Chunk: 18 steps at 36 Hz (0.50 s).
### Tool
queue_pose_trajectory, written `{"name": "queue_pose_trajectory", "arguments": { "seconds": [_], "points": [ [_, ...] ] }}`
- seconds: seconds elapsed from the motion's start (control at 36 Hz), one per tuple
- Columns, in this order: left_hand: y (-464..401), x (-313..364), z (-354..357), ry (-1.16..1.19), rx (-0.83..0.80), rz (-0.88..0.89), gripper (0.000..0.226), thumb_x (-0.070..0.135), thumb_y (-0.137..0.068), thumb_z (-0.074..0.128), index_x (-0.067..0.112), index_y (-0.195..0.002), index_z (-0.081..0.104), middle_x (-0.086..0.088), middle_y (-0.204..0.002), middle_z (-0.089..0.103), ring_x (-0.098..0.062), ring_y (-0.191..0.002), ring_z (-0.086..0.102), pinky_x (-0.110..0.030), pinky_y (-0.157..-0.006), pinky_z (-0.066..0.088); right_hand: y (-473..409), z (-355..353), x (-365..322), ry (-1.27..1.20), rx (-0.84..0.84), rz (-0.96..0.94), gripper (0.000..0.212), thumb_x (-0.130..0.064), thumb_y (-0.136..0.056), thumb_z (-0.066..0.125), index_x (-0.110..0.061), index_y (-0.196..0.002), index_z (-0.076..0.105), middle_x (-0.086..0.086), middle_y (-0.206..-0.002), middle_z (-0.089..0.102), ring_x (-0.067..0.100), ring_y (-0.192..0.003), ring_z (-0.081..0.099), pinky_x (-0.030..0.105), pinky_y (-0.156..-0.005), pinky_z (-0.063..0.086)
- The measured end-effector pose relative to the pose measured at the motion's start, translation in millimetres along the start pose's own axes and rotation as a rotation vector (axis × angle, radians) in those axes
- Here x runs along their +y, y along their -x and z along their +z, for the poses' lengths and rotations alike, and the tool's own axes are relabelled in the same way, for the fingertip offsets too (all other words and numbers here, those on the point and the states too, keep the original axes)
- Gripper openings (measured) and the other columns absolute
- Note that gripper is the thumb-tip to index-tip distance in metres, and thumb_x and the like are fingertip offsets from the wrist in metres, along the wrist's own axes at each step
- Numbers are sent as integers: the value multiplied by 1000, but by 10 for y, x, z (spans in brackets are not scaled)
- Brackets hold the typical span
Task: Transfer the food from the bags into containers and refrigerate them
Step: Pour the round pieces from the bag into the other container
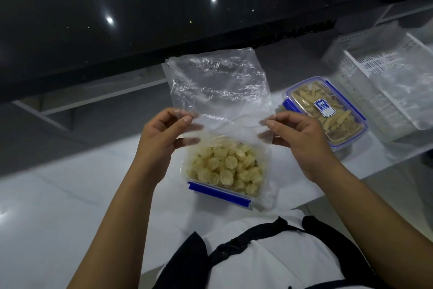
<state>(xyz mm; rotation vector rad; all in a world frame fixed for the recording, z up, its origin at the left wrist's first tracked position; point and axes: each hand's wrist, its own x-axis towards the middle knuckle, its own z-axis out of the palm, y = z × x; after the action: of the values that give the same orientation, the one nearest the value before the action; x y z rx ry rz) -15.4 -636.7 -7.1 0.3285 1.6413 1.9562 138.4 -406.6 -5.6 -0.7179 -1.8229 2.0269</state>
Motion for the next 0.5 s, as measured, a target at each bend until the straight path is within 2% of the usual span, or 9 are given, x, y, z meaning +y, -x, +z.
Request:
{"name": "queue_pose_trajectory", "arguments": {
  "seconds": [0.08,0.19,0.31,0.42,0.5],
  "points": [
    [-8,-8,0,-18,36,-21,12,15,-92,68,23,-86,73,-9,-108,75,-31,-98,74,-37,-72,61,3,-1,16,48,20,19,7,-7,-90,68,-9,-93,73,13,-99,75,27,-85,75,35,-75,62],
    [21,-92,39,-11,126,-43,21,7,-94,66,24,-84,73,-6,-97,76,-27,-88,75,-34,-69,60,74,-39,60,36,68,75,6,-5,-88,69,-7,-93,73,13,-98,75,28,-87,75,35,-73,62],
    [57,-178,123,-33,127,-44,23,7,-93,67,27,-85,75,-2,-87,75,-23,-81,74,-32,-68,60,205,-124,69,-16,134,91,6,-2,-87,70,-5,-91,72,11,-97,76,30,-86,75,35,-72,63],
    [39,-222,279,-48,115,-19,22,10,-92,70,31,-94,74,0,-87,74,-23,-81,74,-31,-67,59,344,-227,64,-19,230,86,7,-1,-86,70,-8,-88,72,9,-90,76,28,-83,75,36,-71,63],
    [-9,-248,442,-80,84,3,25,10,-92,70,28,-109,69,0,-88,74,-21,-79,74,-31,-65,59,441,-336,50,7,318,70,9,0,-86,71,-9,-86,72,4,-81,76,24,-79,75,34,-69,62]
  ]
}}
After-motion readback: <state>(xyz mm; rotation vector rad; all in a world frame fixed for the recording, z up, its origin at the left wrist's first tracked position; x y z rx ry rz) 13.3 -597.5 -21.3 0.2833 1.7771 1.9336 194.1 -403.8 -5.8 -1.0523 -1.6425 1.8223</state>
